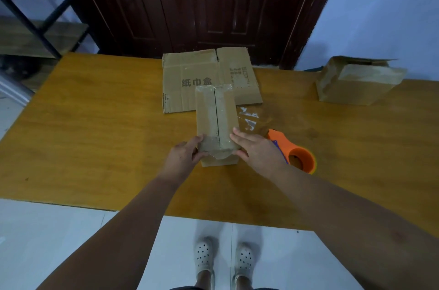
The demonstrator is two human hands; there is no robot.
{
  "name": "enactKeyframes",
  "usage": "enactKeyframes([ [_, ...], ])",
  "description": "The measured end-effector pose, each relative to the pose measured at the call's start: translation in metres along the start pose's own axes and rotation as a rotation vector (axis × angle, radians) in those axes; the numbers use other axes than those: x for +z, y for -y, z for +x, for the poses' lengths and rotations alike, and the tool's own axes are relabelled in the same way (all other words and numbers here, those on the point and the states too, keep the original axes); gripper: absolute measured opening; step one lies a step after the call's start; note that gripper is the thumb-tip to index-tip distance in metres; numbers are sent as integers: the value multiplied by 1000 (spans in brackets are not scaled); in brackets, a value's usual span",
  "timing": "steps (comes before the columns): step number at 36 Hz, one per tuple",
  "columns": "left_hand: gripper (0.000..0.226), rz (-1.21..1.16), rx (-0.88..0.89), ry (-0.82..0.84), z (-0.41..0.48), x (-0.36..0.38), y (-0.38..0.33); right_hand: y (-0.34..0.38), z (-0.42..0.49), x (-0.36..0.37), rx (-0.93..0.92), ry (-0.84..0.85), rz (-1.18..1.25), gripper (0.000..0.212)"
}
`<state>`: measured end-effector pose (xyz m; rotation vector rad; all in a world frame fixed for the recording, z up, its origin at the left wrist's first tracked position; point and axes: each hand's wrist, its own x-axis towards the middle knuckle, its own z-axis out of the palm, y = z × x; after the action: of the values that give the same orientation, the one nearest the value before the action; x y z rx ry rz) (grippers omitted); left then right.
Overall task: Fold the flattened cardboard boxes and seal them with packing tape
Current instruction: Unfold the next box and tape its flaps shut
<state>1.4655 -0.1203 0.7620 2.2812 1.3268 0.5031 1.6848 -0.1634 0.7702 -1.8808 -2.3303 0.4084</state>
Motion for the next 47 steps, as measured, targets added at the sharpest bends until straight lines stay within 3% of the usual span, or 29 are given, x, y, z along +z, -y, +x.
enactKeyframes([
  [5, 50, 11, -34, 28, 3, 4, 4, 5, -3, -6, -126, -218, -82, 50],
  [11, 45, -56, -50, -62, -4, 9, 1, 4, -6, 3, -153, -306, -162, 46],
  [15, 47, -186, -129, -149, -8, 12, -6, 4, -5, 8, -113, -277, -114, 50],
  [19, 50, -207, -111, -122, -10, 14, -5, -4, -10, 10, -31, 5, -89, 73],
  [23, 55, -204, -92, -32, -19, 14, 6, -5, -10, 8, 2, -51, 98, 68],
  [27, 57, -237, -155, -70, -22, 15, 8, 1, -6, 6, 55, -112, 155, 63],
  [31, 30, -366, -291, -148, -21, 13, -4, 2, -5, 4, 85, -96, 172, 62],
  [34, 51, -252, -327, -189, -16, 13, -16, 5, -4, 4, 92, -124, 187, 57],
  [37, 42, -167, -335, -215, -7, 17, -26, 10, -1, 5, 154, -152, 241, 50],
  [40, 23, -160, -249, -169, 4, 16, -35, 10, 1, 4, 187, -154, 254, 46],
  [43, 42, -133, -106, -17, 13, 15, -38, 8, 1, 2, 176, -119, 214, 43],
  [47, 40, -162, -20, 59, 17, 11, -31, 6, -2, 1, 177, -118, 166, 44],
])
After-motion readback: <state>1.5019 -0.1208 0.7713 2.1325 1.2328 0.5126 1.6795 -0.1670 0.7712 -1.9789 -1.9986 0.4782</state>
